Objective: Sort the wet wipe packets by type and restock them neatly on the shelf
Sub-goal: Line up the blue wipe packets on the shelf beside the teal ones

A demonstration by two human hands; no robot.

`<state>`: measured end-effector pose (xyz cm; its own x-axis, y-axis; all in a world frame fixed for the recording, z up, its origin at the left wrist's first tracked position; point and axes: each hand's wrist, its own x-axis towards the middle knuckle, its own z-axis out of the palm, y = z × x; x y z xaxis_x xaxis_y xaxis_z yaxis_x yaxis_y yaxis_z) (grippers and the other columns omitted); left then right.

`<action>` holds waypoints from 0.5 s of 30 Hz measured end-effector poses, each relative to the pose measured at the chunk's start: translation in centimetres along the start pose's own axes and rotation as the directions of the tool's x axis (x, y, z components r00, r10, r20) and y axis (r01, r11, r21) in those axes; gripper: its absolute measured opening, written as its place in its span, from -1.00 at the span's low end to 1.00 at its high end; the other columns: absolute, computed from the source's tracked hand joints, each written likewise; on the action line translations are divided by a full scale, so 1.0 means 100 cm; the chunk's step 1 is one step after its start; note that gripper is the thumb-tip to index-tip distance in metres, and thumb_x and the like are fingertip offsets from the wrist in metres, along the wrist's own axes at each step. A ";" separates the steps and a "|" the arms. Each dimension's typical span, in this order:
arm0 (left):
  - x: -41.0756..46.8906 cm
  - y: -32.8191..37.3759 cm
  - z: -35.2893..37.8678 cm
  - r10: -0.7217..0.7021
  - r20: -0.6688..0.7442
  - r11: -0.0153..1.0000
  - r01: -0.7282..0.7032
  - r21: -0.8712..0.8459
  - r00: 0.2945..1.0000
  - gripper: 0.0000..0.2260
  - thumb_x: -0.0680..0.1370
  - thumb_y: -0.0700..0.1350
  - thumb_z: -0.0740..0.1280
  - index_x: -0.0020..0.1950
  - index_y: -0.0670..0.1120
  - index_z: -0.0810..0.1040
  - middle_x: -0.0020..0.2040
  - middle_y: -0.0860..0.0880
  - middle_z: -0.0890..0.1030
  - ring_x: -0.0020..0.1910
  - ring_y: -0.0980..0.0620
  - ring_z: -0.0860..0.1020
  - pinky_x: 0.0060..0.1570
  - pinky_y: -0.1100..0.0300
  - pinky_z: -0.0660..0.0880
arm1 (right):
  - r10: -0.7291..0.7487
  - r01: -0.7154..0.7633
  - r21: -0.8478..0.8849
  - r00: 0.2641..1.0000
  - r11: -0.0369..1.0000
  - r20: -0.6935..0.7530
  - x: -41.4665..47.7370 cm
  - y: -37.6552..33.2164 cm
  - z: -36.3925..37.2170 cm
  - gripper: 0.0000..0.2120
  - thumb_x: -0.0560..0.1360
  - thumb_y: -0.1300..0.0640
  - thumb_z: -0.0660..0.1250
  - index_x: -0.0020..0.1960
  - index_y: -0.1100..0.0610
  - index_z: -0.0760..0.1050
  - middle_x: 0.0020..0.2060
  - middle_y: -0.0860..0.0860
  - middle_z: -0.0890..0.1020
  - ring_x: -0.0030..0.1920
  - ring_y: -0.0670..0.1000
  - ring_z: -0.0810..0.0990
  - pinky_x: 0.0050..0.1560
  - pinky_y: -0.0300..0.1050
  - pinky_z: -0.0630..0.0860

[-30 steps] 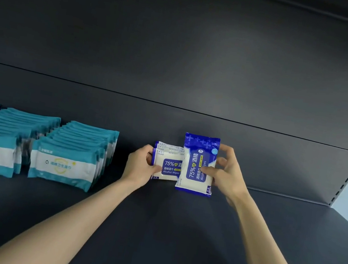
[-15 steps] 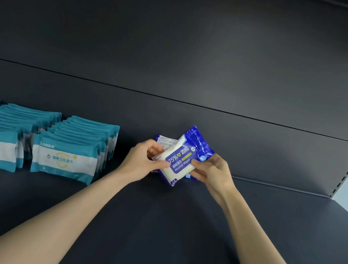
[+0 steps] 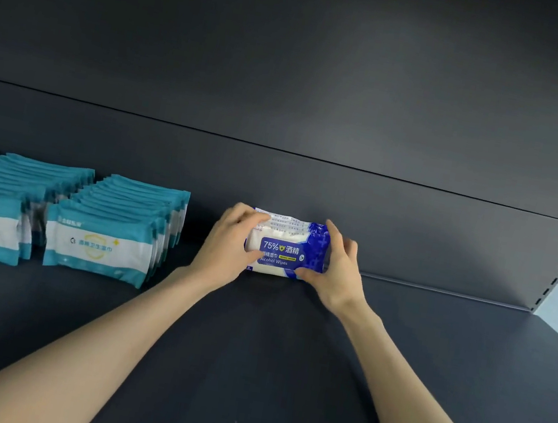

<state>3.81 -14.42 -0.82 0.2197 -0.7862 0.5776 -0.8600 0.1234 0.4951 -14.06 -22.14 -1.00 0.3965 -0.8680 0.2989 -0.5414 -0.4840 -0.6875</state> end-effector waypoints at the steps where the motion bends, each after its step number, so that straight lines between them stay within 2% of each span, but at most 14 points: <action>1: -0.001 -0.001 0.001 -0.006 0.002 0.998 0.006 0.058 1.000 -0.41 0.42 -0.18 0.49 0.41 -0.14 0.35 0.30 -0.04 0.33 0.28 0.00 0.32 0.24 0.10 0.38 | -0.018 0.018 -0.039 1.000 0.999 0.009 0.001 0.000 0.000 -0.14 0.40 0.15 0.49 0.53 -0.03 0.06 0.33 0.03 0.23 0.30 0.08 0.38 0.24 0.11 0.47; 4: -0.003 -0.004 0.000 -0.097 0.062 0.992 0.092 0.082 0.993 -0.24 0.40 -0.11 0.50 0.50 -0.11 0.18 0.43 -0.04 0.21 0.37 -0.03 0.24 0.27 0.12 0.30 | -0.072 0.077 -0.189 0.997 0.979 0.036 0.003 -0.003 -0.004 -0.25 0.44 0.13 0.46 0.50 0.01 0.13 0.35 0.06 0.23 0.30 0.11 0.40 0.19 0.10 0.50; 6: -0.003 -0.003 0.000 -0.123 0.114 0.992 0.120 0.031 0.986 -0.23 0.42 -0.12 0.49 0.52 -0.09 0.14 0.41 -0.03 0.25 0.35 -0.02 0.33 0.23 0.10 0.37 | -0.082 0.088 -0.241 0.996 0.967 0.034 0.003 -0.004 -0.005 -0.30 0.44 0.13 0.44 0.47 0.03 0.16 0.34 0.06 0.25 0.27 0.12 0.42 0.13 0.04 0.50; 10: -0.004 0.001 -0.001 -0.127 0.081 0.992 0.124 0.032 0.989 -0.33 0.44 -0.16 0.47 0.47 -0.13 0.23 0.32 -0.05 0.33 0.23 -0.05 0.44 0.12 0.14 0.41 | -0.111 0.107 -0.260 0.994 0.960 0.001 0.003 -0.006 -0.004 -0.37 0.44 0.15 0.44 0.40 0.07 0.20 0.32 0.05 0.27 0.25 0.10 0.43 0.04 0.04 0.54; 15: -0.001 0.002 0.001 -0.070 0.080 0.979 0.053 0.199 0.994 -0.41 0.46 -0.09 0.45 0.40 -0.14 0.27 0.26 -0.08 0.32 0.18 -0.05 0.45 0.00 0.10 0.47 | -0.117 0.105 -0.285 0.993 0.953 -0.027 0.005 -0.006 -0.001 -0.37 0.44 0.16 0.45 0.39 0.08 0.20 0.33 0.04 0.24 0.29 0.08 0.37 0.03 0.07 0.55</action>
<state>3.51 -14.36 -0.84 0.2417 -0.8388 0.4878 -0.9217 -0.0414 0.3856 -13.64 -22.32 -0.39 0.4371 -0.8079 0.3952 -0.6853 -0.5837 -0.4354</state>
